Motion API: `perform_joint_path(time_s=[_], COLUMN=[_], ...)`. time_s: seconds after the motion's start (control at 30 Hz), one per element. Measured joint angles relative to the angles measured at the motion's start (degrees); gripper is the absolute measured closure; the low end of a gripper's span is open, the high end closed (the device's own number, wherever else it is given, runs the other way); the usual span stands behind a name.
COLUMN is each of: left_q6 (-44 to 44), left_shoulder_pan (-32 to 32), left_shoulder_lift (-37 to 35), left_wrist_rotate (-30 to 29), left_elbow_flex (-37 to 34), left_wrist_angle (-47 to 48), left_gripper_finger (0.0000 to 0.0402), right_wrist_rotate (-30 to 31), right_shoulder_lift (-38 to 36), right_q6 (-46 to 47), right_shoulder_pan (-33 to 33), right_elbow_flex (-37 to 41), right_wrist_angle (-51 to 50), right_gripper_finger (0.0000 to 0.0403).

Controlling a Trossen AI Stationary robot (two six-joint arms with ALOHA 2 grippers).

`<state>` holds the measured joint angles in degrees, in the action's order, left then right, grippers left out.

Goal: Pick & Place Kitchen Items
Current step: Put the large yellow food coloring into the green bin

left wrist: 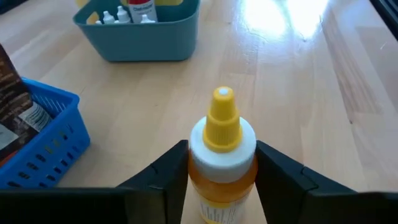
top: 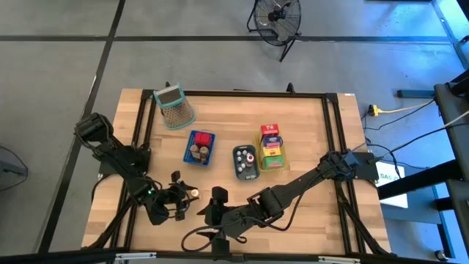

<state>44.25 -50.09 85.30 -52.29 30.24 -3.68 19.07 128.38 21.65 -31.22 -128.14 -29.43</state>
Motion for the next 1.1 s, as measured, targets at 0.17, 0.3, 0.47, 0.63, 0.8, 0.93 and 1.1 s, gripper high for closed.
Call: perform_joint_path(time_s=[0.17,0.3,0.47,0.63,0.8,0.93,1.1], left_q6=[-2.15,-5.02,-14.37,-23.73,-28.6,-30.2,-31.5], left_shoulder_pan=[-0.04,-0.13,-0.07,-0.04,1.3,3.48,6.16], left_shoulder_lift=[-0.32,-2.51,-6.48,-9.43,-10.25,-10.24,-10.23], left_wrist_rotate=[1.91,4.87,6.51,6.64,9.21,10.64,16.1], left_elbow_flex=[0.0,0.99,4.66,8.82,11.98,13.11,13.11], left_wrist_angle=[-0.16,0.33,0.08,0.0,-0.01,-0.04,0.09], left_gripper_finger=[0.0249,0.0246,0.0252,0.0252,0.025,0.0252,0.0249], right_wrist_rotate=[-1.74,-3.02,-2.62,2.54,7.06,8.2,7.87], right_shoulder_lift=[0.0,0.0,0.0,-0.02,-0.02,-0.02,-0.02], right_q6=[-2.06,-6.37,-8.58,-9.18,-13.28,-15.11,-16.49], right_shoulder_pan=[-0.05,-0.31,-0.39,-0.37,-0.11,0.62,1.66], right_elbow_flex=[0.0,0.0,0.0,0.0,0.0,0.0,0.0], right_wrist_angle=[-0.09,-1.43,-5.06,-7.75,-7.71,-7.43,-8.13], right_gripper_finger=[0.0133,0.0133,0.0133,0.0133,0.0133,0.0133,0.0133])
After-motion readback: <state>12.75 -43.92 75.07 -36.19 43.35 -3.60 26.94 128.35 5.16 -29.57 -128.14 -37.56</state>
